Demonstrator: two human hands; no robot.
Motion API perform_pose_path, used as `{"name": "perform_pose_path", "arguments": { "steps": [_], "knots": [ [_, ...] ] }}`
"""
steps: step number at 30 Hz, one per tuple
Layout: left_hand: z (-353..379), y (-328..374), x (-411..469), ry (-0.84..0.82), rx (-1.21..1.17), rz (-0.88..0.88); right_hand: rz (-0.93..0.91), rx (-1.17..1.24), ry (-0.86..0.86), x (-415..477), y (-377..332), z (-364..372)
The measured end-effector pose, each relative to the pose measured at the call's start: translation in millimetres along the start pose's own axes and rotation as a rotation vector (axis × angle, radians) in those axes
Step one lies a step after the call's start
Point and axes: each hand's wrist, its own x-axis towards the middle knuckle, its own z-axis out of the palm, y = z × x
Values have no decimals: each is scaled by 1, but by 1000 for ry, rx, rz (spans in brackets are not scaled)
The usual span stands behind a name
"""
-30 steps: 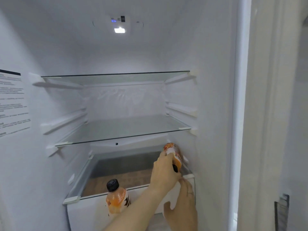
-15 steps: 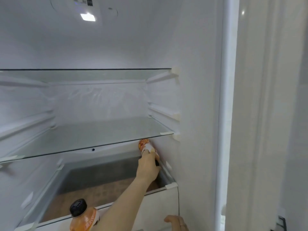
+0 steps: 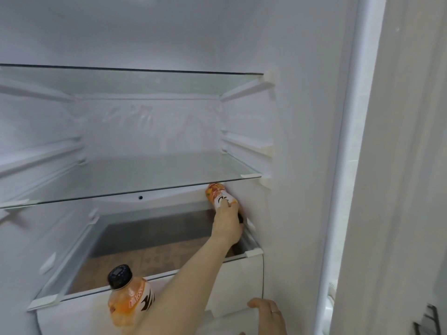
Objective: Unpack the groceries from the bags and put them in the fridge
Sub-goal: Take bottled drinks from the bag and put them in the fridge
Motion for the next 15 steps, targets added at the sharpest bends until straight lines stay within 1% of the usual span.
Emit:
{"name": "perform_pose_path", "arguments": {
  "steps": [1, 2, 3, 4, 5, 6, 7, 8, 9, 10, 11, 12, 13, 14, 15],
  "knots": [
    [-1, 0, -1, -7, -4, 1, 191, -64, 38, 6, 11, 1],
    [-4, -1, -2, -15, -4, 4, 225, -1, -111, 13, 19, -2],
    [-6, -3, -3, -20, 4, 7, 365, 105, -206, 11, 6, -9],
    [-10, -4, -4, -20, 30, 11, 370, 64, -335, 8, -2, -13],
    [-15, -7, -5, -14, 72, 19, 256, -188, -212, -44, 18, -83],
    [-20, -9, -7, -15, 117, 31, 87, -115, 6, 32, 25, 24],
    [-26, -11, -8, -28, 143, 49, 194, -108, -58, 35, 29, 120],
    [-33, -13, -10, -55, 144, 65, 225, -55, -119, 57, 45, 206],
    [-41, -14, -12, -87, 139, 79, 140, -3, -139, 76, 52, 270],
    [-51, -16, -14, -109, 142, 95, 155, 69, -143, 84, 48, 288],
    [-63, -18, -19, -118, 168, 125, 173, 38, -238, 75, 37, 260],
    [-76, -19, -24, -121, 226, 171, 179, 107, -398, 53, 22, 198],
    [-91, -22, -33, -134, 292, 226, 152, 34, -380, 30, -4, 99],
    [-106, -27, -44, -160, 331, 260, 247, 66, -308, -7, -36, 7],
    [-121, -33, -57, -187, 339, 258, 91, -244, -342, -41, -38, -105]
  ]
}}
